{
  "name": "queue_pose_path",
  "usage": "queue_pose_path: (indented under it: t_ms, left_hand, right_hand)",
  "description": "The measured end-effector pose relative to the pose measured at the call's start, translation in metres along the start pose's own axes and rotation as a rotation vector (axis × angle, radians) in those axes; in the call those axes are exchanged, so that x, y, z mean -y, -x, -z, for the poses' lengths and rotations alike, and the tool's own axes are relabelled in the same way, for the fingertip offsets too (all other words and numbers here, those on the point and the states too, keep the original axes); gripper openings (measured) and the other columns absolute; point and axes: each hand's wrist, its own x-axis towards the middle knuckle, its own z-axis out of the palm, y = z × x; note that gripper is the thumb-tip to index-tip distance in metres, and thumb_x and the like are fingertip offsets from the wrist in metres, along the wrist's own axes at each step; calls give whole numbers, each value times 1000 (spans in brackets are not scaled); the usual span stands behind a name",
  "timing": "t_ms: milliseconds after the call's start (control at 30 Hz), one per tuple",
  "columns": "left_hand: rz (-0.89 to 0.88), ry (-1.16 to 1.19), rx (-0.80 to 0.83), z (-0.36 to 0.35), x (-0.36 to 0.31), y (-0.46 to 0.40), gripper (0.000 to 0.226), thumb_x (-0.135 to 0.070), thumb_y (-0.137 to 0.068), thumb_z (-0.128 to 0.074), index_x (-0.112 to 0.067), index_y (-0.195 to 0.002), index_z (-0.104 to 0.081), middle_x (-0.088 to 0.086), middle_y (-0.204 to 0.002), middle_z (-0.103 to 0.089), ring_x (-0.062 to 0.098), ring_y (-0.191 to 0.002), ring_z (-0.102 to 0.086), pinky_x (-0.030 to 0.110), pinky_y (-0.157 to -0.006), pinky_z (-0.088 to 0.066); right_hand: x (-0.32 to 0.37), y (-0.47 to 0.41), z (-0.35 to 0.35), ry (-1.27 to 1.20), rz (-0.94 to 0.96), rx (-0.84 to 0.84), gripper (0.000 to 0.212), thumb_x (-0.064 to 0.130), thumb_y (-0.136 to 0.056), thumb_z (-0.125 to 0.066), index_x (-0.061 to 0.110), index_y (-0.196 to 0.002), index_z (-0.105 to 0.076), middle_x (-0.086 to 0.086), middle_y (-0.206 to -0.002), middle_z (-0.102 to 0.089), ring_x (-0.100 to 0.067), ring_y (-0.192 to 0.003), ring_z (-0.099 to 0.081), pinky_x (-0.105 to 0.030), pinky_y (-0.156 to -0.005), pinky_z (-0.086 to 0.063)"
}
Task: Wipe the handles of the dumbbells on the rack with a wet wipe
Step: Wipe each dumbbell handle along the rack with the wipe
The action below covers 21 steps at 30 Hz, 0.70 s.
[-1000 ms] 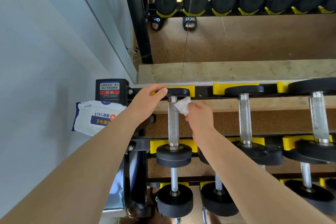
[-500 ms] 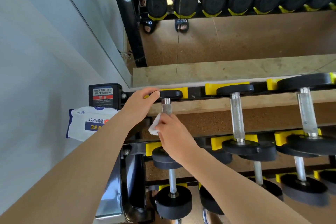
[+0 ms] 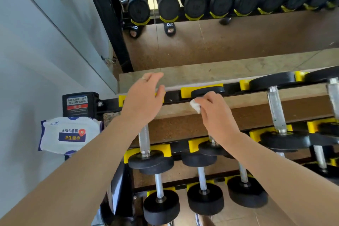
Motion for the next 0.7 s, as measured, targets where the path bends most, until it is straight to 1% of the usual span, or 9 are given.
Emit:
queue_pose_path:
  t_ms: [100, 167, 233, 267, 367, 467, 567, 633, 700]
  left_hand:
    - [-67, 2, 49, -26, -32, -13, 45, -30, -108, -39, -22, -153, -42, -2, -152, -47, 17, -122, -57, 32, -100, -46]
    - [-100, -14, 99, -44, -44, -17, 45, -27, -108, -39, -22, -153, -42, -3, -150, -48, 19, -122, -57, 37, -100, -49]
    - [-97, -16, 151, -62, -52, -19, 45, -27, -109, -38, -23, -153, -41, -3, -151, -48, 20, -126, -55, 40, -101, -48]
    - [-86, -6, 171, -69, -54, -20, 44, -28, -109, -37, -23, -153, -41, -3, -152, -48, 21, -128, -54, 39, -102, -47]
    - [-62, 38, 203, -88, -61, -21, 42, -29, -110, -36, -22, -150, -44, -1, -148, -52, 19, -129, -53, 36, -106, -45]
    - [1, 115, 212, -100, -64, -26, 37, -28, -110, -34, -22, -142, -52, -2, -136, -60, 16, -123, -56, 32, -105, -43]
    - [41, 153, 191, -105, -64, -30, 33, -27, -110, -34, -22, -132, -58, -1, -118, -66, 15, -106, -60, 35, -96, -48]
    - [52, 166, 185, -107, -64, -31, 32, -27, -110, -33, -22, -128, -59, -2, -110, -66, 13, -98, -60, 32, -89, -48]
    - [68, 181, 171, -110, -65, -30, 32, -28, -111, -31, -23, -125, -59, -4, -105, -64, 11, -92, -59, 28, -82, -47]
  right_hand:
    - [-17, -6, 5, 244, 227, 107, 39, 3, -82, -69, 10, -120, -64, -4, -114, -60, -23, -102, -49, -33, -86, -49]
    - [-25, -8, 5, 388, 371, 96, 41, 7, -75, -75, 7, -114, -66, -6, -111, -63, -24, -98, -51, -33, -84, -49]
    - [-35, -7, 4, 420, 439, 59, 42, 9, -70, -79, 5, -110, -68, -8, -108, -64, -26, -96, -54, -33, -80, -51]
    - [-38, -6, 2, 413, 456, 49, 42, 9, -71, -78, 4, -111, -68, -9, -109, -64, -27, -99, -55, -34, -81, -52]
    - [-47, -5, -4, 413, 508, 30, 41, 9, -79, -70, 0, -118, -64, -14, -114, -62, -29, -107, -54, -39, -93, -50]
    - [-56, -6, -6, 407, 525, 39, 41, 9, -82, -67, -1, -121, -62, -15, -120, -60, -30, -110, -52, -40, -97, -48]
    - [-68, -6, -6, 342, 512, 48, 40, 10, -80, -69, 5, -119, -64, -9, -120, -60, -25, -107, -54, -35, -88, -51]
    - [-73, -4, -6, 194, 412, 18, 38, 12, -80, -73, 9, -117, -64, -4, -117, -59, -20, -104, -55, -31, -79, -55]
    - [-72, -1, -8, -4, 292, -47, 29, 15, -88, -68, 10, -115, -65, -2, -117, -59, -16, -102, -56, -29, -81, -55]
